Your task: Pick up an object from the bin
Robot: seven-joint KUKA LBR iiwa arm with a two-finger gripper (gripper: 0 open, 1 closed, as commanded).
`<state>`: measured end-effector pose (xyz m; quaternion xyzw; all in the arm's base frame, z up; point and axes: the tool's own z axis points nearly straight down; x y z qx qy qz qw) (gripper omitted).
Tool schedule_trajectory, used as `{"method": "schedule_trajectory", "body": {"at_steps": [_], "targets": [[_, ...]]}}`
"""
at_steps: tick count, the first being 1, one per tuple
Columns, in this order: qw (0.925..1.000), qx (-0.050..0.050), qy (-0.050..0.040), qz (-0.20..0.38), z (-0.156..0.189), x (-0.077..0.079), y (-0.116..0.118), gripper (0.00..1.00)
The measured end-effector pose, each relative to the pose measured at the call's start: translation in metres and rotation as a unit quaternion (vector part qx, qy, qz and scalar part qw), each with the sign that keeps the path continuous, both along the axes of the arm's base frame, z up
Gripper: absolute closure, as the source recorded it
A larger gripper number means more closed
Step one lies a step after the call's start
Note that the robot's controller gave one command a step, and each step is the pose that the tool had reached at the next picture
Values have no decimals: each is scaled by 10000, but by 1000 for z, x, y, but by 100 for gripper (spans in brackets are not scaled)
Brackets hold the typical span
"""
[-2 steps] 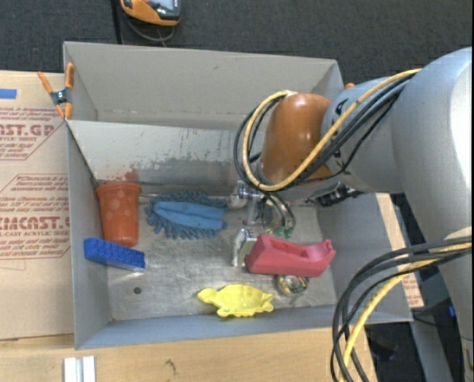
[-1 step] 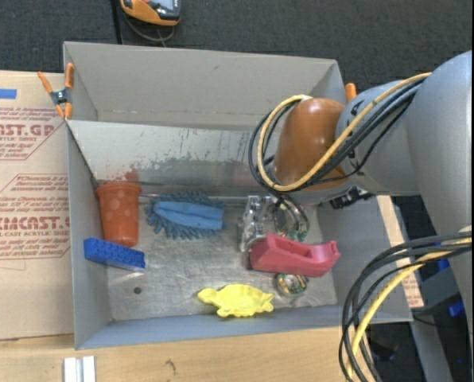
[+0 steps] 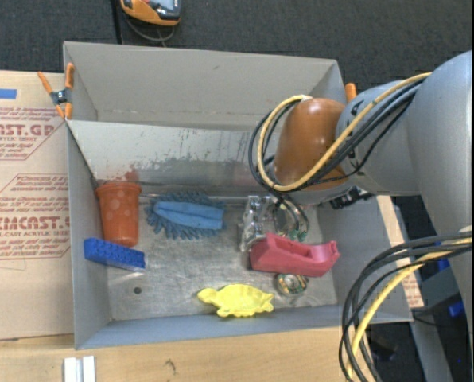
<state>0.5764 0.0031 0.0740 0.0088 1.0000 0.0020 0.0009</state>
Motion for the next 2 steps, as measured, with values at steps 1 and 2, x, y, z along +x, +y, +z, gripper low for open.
{"method": "schedule_trajectory", "body": {"at_steps": [1,2], "targets": [[9995,-26,28,-318,23,-18,19,100],[9999,1,22,-167,70,-16,21,100]]}}
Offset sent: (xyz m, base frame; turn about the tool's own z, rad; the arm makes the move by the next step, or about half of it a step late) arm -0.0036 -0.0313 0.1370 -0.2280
